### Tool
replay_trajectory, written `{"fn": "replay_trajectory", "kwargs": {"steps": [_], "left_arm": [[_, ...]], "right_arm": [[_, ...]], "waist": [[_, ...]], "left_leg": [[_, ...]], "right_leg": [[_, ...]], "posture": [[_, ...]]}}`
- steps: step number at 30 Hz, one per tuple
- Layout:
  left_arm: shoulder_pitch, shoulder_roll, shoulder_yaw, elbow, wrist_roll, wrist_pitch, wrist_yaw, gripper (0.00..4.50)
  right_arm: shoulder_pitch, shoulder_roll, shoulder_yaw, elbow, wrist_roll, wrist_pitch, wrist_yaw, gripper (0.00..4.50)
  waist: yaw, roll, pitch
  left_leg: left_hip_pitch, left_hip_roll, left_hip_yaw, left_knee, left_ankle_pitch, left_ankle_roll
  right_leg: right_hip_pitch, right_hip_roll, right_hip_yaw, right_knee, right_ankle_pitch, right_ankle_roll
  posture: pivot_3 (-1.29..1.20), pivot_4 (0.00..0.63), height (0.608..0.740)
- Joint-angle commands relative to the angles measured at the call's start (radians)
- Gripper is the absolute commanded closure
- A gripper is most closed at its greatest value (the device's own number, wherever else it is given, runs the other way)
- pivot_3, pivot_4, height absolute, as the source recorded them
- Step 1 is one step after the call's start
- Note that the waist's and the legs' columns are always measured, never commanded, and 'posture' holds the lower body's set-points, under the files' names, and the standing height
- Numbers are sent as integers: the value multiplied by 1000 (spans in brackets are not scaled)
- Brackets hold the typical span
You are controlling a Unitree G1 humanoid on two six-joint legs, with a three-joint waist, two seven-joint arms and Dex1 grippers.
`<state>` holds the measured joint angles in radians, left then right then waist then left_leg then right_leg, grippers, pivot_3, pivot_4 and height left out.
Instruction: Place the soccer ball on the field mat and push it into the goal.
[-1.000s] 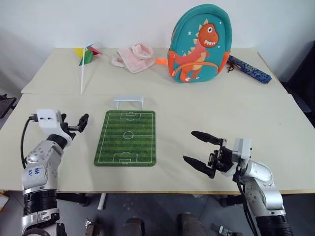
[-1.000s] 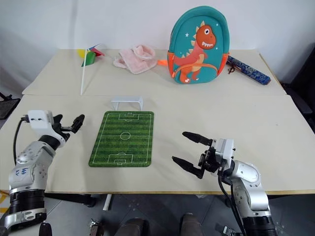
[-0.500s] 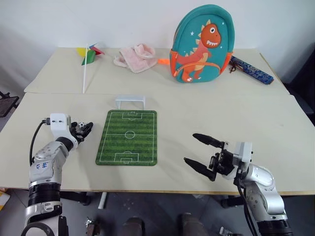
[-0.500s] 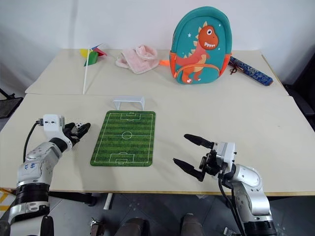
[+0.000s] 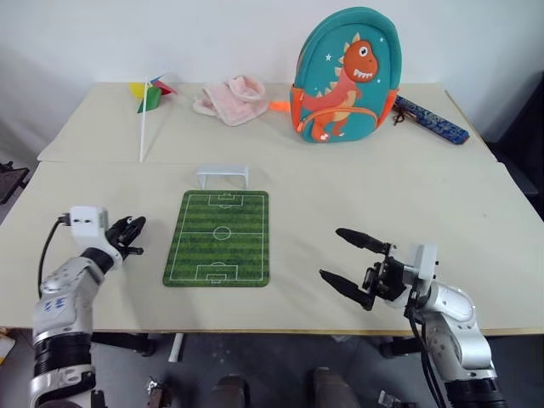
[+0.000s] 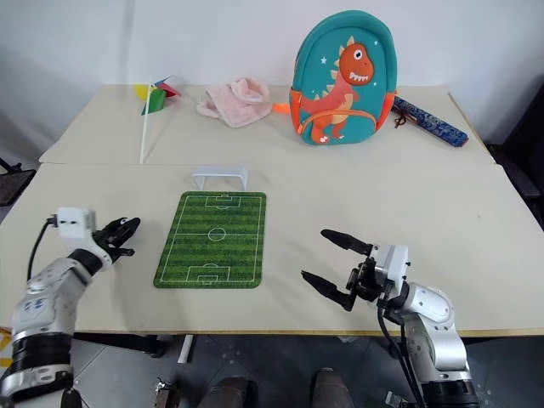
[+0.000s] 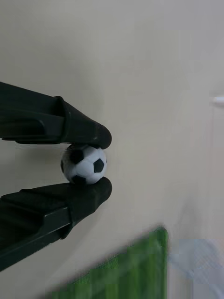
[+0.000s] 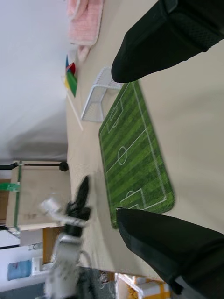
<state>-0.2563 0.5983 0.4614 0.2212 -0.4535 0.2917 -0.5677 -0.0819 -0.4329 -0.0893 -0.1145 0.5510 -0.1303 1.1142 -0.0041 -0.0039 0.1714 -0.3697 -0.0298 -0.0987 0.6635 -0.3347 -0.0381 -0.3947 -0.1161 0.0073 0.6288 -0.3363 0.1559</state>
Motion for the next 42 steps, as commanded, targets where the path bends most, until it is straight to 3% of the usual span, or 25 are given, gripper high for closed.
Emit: {"fn": "replay_trajectory", "kwargs": {"steps": [1,4,7,11,16,29,42], "left_arm": [[94,121,38,-226,-206,43,-361,3630],[137,197,-20,-285,-229,77,-495,3630],[144,244,-157,-356,-218,103,-629,3630],[61,184,-344,-322,-106,-2,-687,3630],[-24,138,-452,-161,41,-178,-726,3630],[-143,92,-481,124,160,-419,-756,3630],[-190,65,-492,224,182,-463,-796,3630]], "right_arm": [[-15,-83,-69,-37,59,19,52,0],[-9,-143,-82,-53,91,42,105,0],[19,-192,-76,-91,126,75,176,0],[53,-206,-28,-134,130,78,262,0],[52,-178,21,-156,117,55,297,0],[32,-129,57,-104,46,1,277,0],[15,-124,62,-126,44,20,220,0]], "waist": [[0,0,0],[8,4,1],[7,7,2],[3,6,2],[-7,6,2],[4,6,2],[2,6,2]], "left_leg": [[0,0,0,0,0,0],[1,4,-1,-1,-1,1],[1,4,-1,-1,-1,1],[1,2,0,-1,-1,2],[1,1,2,-1,-1,1],[0,-1,1,1,-1,2],[1,-1,1,1,-1,2]], "right_leg": [[0,0,0,-1,0,0],[3,-2,-1,-3,0,0],[3,-1,-1,-3,0,0],[3,0,0,-3,0,0],[2,2,0,-1,0,0],[2,0,-1,-1,0,0],[2,1,-1,1,0,0]], "posture": [[0,150,740],[0,150,740],[0,150,740],[0,150,740],[0,150,740],[0,150,740],[0,150,740]]}}
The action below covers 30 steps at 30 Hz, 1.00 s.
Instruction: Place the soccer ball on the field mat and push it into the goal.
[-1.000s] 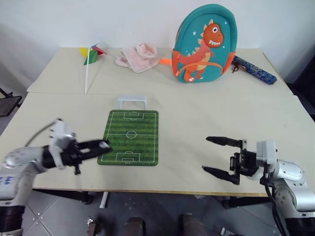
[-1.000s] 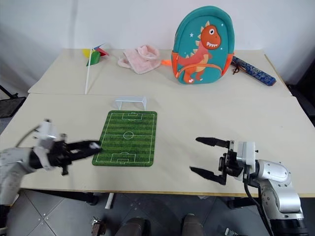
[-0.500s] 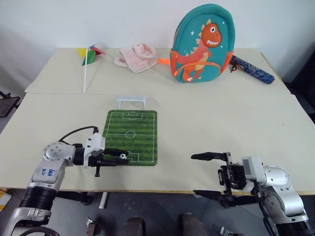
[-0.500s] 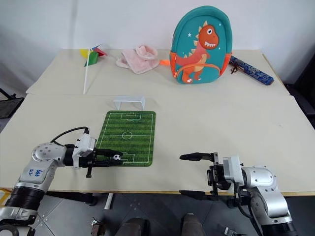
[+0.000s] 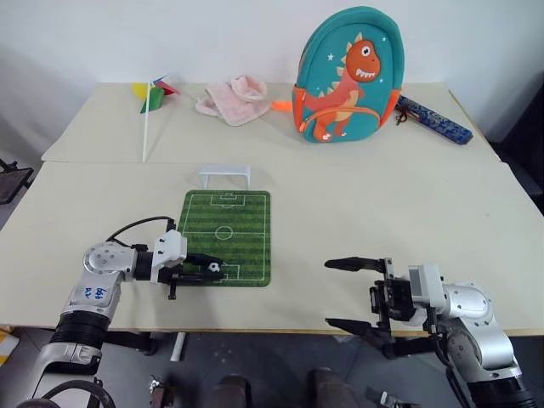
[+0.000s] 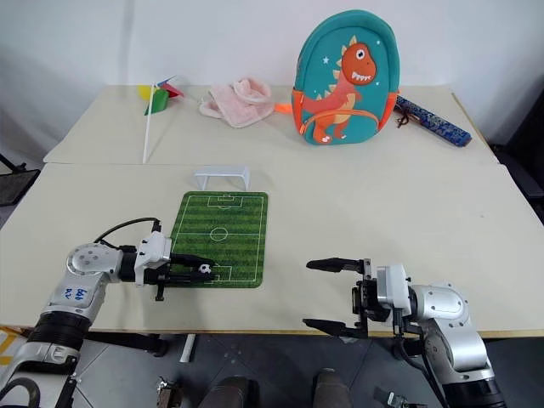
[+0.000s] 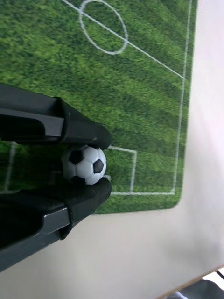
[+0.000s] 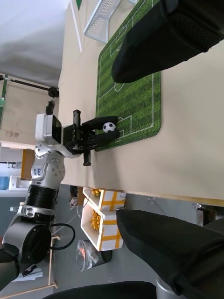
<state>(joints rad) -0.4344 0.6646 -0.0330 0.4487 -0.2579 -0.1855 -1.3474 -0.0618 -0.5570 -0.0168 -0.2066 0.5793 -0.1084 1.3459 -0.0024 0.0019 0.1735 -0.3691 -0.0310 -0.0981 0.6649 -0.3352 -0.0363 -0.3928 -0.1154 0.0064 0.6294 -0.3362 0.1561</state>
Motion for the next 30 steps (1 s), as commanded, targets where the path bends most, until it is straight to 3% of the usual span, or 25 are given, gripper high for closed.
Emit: {"fn": "replay_trajectory", "kwargs": {"steps": [1,2,4,8,17,26,30], "left_arm": [[-12,-3,2,-5,-18,23,-21,3630],[-11,-3,2,-11,-24,34,-30,3630],[-9,-5,5,-22,-26,39,-32,2907],[-9,-5,11,-28,-16,20,-20,1871],[11,18,29,-62,-40,32,-41,1871],[67,68,135,-240,-119,91,5,1871],[192,148,222,-393,-191,153,-15,1871]], "right_arm": [[-5,-1,-11,-33,16,-2,-13,0],[-6,-3,-12,-32,16,-3,-14,0],[-7,-4,-14,-29,14,-4,-17,0],[-12,1,-6,-29,8,-3,-28,0],[-11,3,9,-25,9,-2,-35,0],[11,-3,16,-20,14,13,-19,0],[20,2,23,-18,10,13,-14,0]], "waist": [[0,0,0],[0,0,0],[-1,0,0],[-1,0,0],[-1,0,0],[-1,0,0],[-9,0,0]], "left_leg": [[0,0,0,0,0,0],[0,0,0,0,0,0],[0,0,0,0,0,0],[0,0,0,0,0,0],[0,0,0,0,0,0],[0,0,0,0,0,0],[0,1,0,-1,0,0]], "right_leg": [[0,0,0,0,0,0],[0,0,0,0,0,0],[0,0,0,0,0,0],[0,0,0,0,0,0],[0,0,0,0,0,0],[0,0,0,0,0,0],[0,0,1,0,0,0]], "posture": [[0,150,740],[0,150,740],[0,150,740],[0,150,740],[0,150,740],[0,150,740],[0,150,740]]}}
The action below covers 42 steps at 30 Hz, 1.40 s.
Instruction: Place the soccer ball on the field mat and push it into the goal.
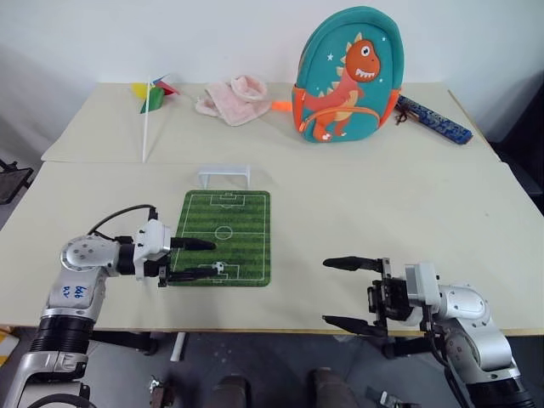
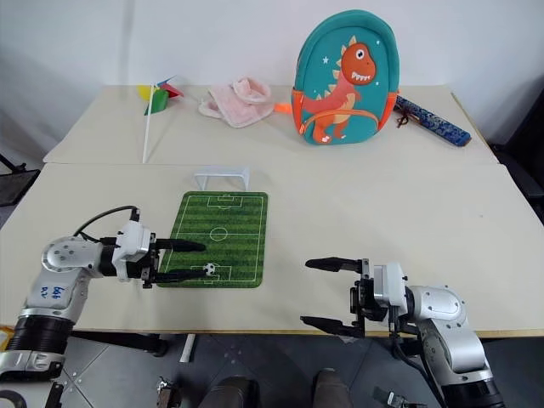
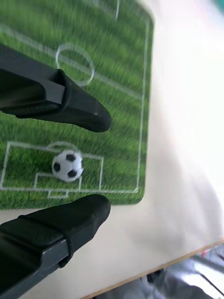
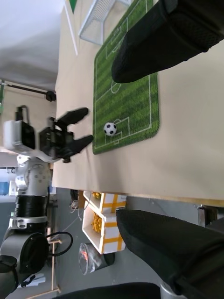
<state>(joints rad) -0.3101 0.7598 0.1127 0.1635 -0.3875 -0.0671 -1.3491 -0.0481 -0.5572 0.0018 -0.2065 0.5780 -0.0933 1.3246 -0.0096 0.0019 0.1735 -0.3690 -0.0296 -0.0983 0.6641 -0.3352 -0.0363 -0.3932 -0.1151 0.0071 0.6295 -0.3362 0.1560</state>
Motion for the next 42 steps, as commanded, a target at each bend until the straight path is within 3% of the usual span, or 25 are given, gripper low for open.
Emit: {"fn": "replay_trajectory", "kwargs": {"steps": [1,6,11,17,27,35,39,42], "left_arm": [[118,74,94,-143,-76,53,-22,1871],[305,94,121,-215,-76,40,-30,3010],[315,10,52,-155,-15,-34,16,4472],[177,-47,-36,-109,-3,3,25,4472],[85,-36,-85,21,61,-24,18,4472],[-29,-105,-114,143,94,-39,61,4472],[-91,-143,-113,210,112,-34,110,4472],[-169,-187,-71,313,148,-45,277,4472]], "right_arm": [[2,1,0,-15,14,-2,7,0],[-30,-2,-37,8,15,-25,4,0],[-19,-21,-52,0,18,-22,8,0],[-2,-22,-39,-6,13,-9,-3,0],[20,-5,-26,-32,1,-17,-40,0],[23,1,-31,-22,-34,-38,-90,0],[28,15,-35,-17,-67,-51,-142,0],[8,56,-57,17,-123,-79,-249,0]], "waist": [[-5,0,0],[-7,1,0],[14,1,0],[17,0,0],[6,0,0],[9,0,0],[8,0,0],[7,0,0]], "left_leg": [[0,0,0,0,0,0],[0,1,0,-1,0,0],[0,1,-1,0,0,0],[0,-1,0,0,0,0],[1,-1,0,0,0,0],[0,-2,0,1,0,0],[0,-2,0,1,0,0],[0,-2,0,1,0,0]], "right_leg": [[0,0,0,0,0,0],[1,-1,0,-1,0,0],[1,-1,0,-2,0,0],[1,0,0,-1,0,0],[1,0,0,0,0,0],[1,-1,0,0,0,0],[0,0,-1,1,0,0],[0,0,0,1,0,0]], "posture": [[0,150,740],[0,150,740],[0,150,740],[0,150,740],[0,150,740],[0,150,740],[0,150,740],[0,150,740]]}}
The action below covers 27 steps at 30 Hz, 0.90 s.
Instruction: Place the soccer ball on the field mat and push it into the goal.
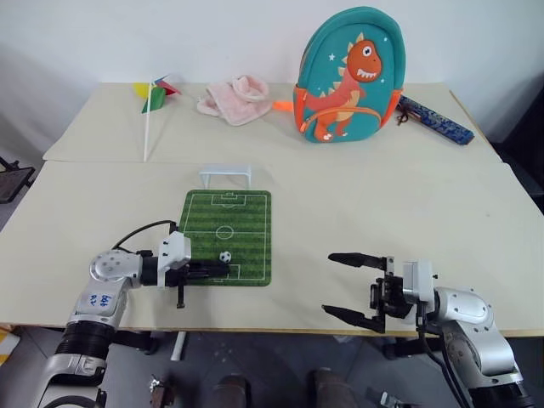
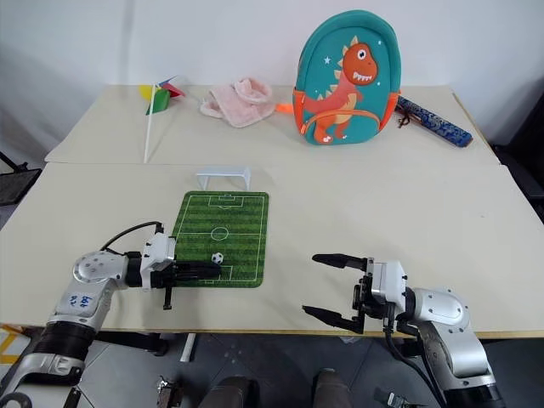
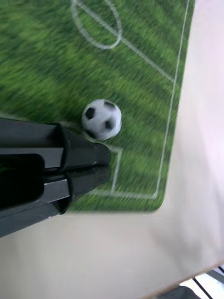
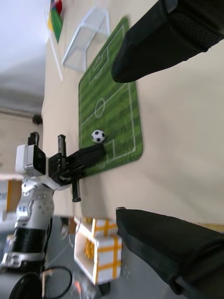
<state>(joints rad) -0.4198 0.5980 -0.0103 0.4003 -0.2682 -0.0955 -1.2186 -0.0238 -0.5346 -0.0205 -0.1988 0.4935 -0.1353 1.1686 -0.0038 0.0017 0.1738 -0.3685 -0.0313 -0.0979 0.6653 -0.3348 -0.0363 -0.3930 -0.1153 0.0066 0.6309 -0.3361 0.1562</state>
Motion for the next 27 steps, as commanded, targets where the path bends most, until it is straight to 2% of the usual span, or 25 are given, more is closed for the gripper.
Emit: {"fn": "replay_trajectory", "kwargs": {"steps": [1,6,7,9,10,15,19,22,25,27], "left_arm": [[-94,-40,74,118,45,-26,229,4472],[-156,-65,104,194,76,-80,365,4472],[-149,-68,106,178,53,-85,332,4472],[-56,-51,119,2,-111,16,150,4472],[-10,-29,120,-59,-137,40,105,4472],[198,109,212,-276,-226,179,40,4472],[348,210,363,-307,-228,149,37,4472],[415,234,430,-303,-205,84,43,4472],[459,273,535,-173,-168,-9,65,4472],[464,284,558,-121,-161,-18,89,4472]], "right_arm": [[-29,48,-47,29,-71,-50,-143,0],[-41,78,-66,60,-129,-73,-251,0],[-38,82,-61,57,-135,-78,-261,0],[-23,104,-56,28,-128,-71,-296,0],[-16,112,-56,18,-122,-66,-307,0],[12,103,-56,11,-123,-77,-302,0],[36,58,-59,-6,-56,-92,-199,0],[45,16,-65,-12,-3,-101,-109,0],[17,-55,-96,-6,76,-55,-13,0],[-1,-79,-101,11,92,-39,15,0]], "waist": [[2,0,0],[0,-1,0],[0,-1,0],[-7,-1,0],[-11,-1,0],[-26,-1,0],[-23,-1,0],[-18,0,0],[-17,0,0],[-18,0,0]], "left_leg": [[0,0,0,1,0,0],[0,-1,0,1,1,0],[0,-1,0,0,1,0],[-1,-1,0,-1,1,0],[-1,-1,1,-2,1,0],[-1,1,-1,-2,0,0],[1,1,-1,-2,1,-1],[2,1,-1,-2,0,0],[2,2,-1,-2,0,0],[2,2,-1,-2,0,0]], "right_leg": [[0,0,0,1,0,0],[-1,-1,0,7,0,0],[-2,-1,0,7,0,0],[-2,-1,0,6,0,0],[-3,-1,0,6,0,0],[-3,0,0,6,0,-1],[-2,-1,1,3,0,-1],[-1,-1,1,2,-1,-1],[0,-1,1,0,0,-1],[0,-1,0,-1,0,-1]], "posture": [[0,150,740],[0,150,740],[0,150,740],[0,150,740],[0,150,740],[0,150,740],[0,150,740],[0,150,740],[0,150,740],[0,150,740]]}}
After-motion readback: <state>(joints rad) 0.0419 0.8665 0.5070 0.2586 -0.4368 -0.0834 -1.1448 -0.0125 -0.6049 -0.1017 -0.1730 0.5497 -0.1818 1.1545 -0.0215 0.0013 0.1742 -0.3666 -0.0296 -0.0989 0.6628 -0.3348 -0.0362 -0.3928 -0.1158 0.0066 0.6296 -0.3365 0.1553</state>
